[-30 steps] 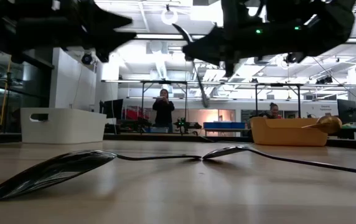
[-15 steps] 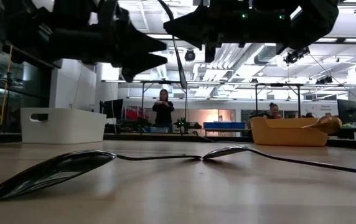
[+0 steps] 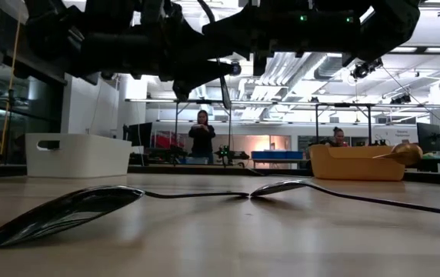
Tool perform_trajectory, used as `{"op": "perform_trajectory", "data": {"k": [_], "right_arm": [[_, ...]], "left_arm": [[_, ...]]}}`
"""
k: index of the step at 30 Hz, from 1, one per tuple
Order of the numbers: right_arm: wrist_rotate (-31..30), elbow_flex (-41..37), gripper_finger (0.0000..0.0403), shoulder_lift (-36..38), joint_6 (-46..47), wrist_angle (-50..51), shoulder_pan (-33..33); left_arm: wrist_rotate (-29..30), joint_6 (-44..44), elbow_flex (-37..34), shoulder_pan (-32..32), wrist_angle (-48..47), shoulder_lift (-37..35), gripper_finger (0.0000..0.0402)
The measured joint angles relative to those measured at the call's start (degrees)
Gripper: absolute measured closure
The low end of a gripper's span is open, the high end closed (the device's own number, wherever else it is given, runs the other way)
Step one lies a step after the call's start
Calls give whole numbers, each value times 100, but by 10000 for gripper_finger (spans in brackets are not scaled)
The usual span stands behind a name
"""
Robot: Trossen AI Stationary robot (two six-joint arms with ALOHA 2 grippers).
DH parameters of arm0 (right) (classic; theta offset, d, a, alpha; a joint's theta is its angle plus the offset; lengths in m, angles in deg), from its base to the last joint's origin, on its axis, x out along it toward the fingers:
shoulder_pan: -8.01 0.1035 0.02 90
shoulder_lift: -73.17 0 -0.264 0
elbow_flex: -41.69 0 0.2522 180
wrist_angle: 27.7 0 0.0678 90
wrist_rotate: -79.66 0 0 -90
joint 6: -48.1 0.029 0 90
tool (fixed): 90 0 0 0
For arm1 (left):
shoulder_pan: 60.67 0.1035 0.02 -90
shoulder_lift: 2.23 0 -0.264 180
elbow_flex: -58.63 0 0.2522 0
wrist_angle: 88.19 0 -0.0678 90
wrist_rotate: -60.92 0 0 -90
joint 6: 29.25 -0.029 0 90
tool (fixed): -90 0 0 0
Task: Sort silverware by color (type)
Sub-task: Put the black spoon into the transparent bin
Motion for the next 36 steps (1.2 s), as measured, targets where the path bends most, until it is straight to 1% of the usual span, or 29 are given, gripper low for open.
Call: {"op": "perform_trajectory", "data": {"k": [2,5,6,7,11,14,16,18,22,25,28,32,36], "right_arm": [[0,0,396,0,-2,16,0],[-10,0,392,0,-9,30,0],[-35,0,386,0,-3,32,0],[-37,-2,379,0,6,36,-4],[-70,-2,344,4,105,197,-5],[-435,-2,324,147,-7,632,-2],[-698,-10,315,302,-28,992,-2],[-761,-79,309,462,-46,1175,5],[-849,-407,303,835,-151,1189,29],[-1123,-743,303,1128,-205,1051,69],[-1238,-1027,303,1360,-204,797,83],[-1236,-1223,302,1469,-195,576,85],[-1131,-1226,302,1473,-195,562,85]], "left_arm": [[66,-2,-2,2,-20,0,268],[86,1,-3,45,-23,0,359],[108,4,-2,53,-23,0,378],[161,30,-4,63,-29,0,384],[341,7,-45,84,-159,-1,392],[514,-9,-149,166,-461,-170,399],[711,-6,-313,244,-710,-472,400],[872,-81,-501,295,-782,-825,400],[1127,-285,-1096,323,-803,-1732,400],[1191,-512,-1494,307,-788,-2481,400],[1182,-648,-1740,184,-804,-3039,401],[1169,-879,-1805,-36,-869,-3413,401],[1226,-1007,-1810,-175,-845,-3453,401]]}}
